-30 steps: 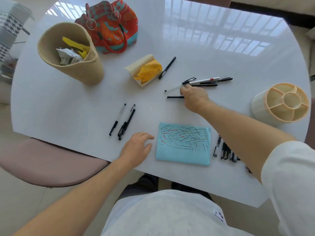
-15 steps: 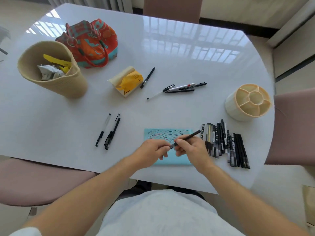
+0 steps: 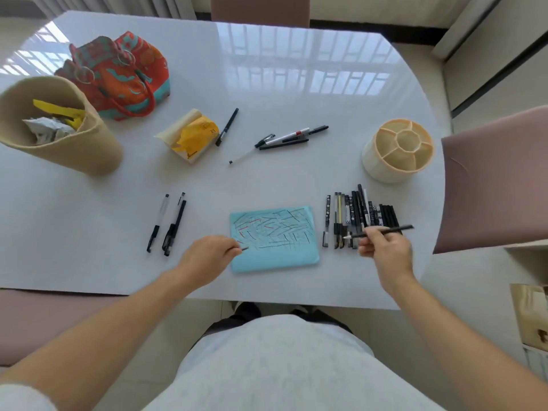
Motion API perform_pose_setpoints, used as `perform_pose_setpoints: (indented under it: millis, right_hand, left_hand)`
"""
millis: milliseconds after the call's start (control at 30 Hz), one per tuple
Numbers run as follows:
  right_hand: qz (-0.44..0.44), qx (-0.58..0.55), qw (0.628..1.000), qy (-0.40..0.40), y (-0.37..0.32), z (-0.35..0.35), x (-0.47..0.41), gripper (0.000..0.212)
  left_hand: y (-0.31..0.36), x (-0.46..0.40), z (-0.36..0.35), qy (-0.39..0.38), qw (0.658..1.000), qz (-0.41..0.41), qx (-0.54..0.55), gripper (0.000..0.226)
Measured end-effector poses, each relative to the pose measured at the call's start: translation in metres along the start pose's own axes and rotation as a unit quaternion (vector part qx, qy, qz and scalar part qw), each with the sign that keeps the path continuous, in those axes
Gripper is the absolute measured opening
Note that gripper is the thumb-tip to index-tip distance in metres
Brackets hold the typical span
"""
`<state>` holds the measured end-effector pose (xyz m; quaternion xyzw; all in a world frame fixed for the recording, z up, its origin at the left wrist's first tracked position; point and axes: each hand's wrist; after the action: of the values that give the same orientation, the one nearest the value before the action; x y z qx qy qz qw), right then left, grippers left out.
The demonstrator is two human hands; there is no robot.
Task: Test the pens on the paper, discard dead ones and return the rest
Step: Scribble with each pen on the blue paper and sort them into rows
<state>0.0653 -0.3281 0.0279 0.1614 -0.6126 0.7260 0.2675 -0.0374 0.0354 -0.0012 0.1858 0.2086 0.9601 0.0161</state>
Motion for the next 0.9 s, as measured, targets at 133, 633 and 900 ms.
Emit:
perform_pose_setpoints:
  millis: [133, 633, 900]
  right_hand:
    - [0.083, 0.152, 0.979, -0.106, 0.021, -0.035, 0.018, 0.015]
    - [0.123, 0.223, 0.96, -0.12, 0.044, -0.056, 0.013, 0.018]
    - [0.154, 0.296, 0.934, -0.128, 0.042, -0.054, 0.007, 0.017]
  left_hand:
    - [0.021, -0.014, -0.016, 0.02, 0.997, -0.048, 0.063, 0.017]
    - [0.018, -0.016, -0.051, -0.018, 0.997, -0.061, 0.038, 0.018]
    - [0.02, -0.019, -0.047, -0.033, 0.998, -0.049, 0.03, 0.02]
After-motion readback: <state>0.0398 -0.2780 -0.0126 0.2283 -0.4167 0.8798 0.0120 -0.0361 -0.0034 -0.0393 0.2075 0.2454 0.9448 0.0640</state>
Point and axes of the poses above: each hand's wrist, its own x-axis away from the middle knuckle, its own z-axis out of the back of the hand, y = z × x, and after that the axes turned 4 degrees about -z, right-handed
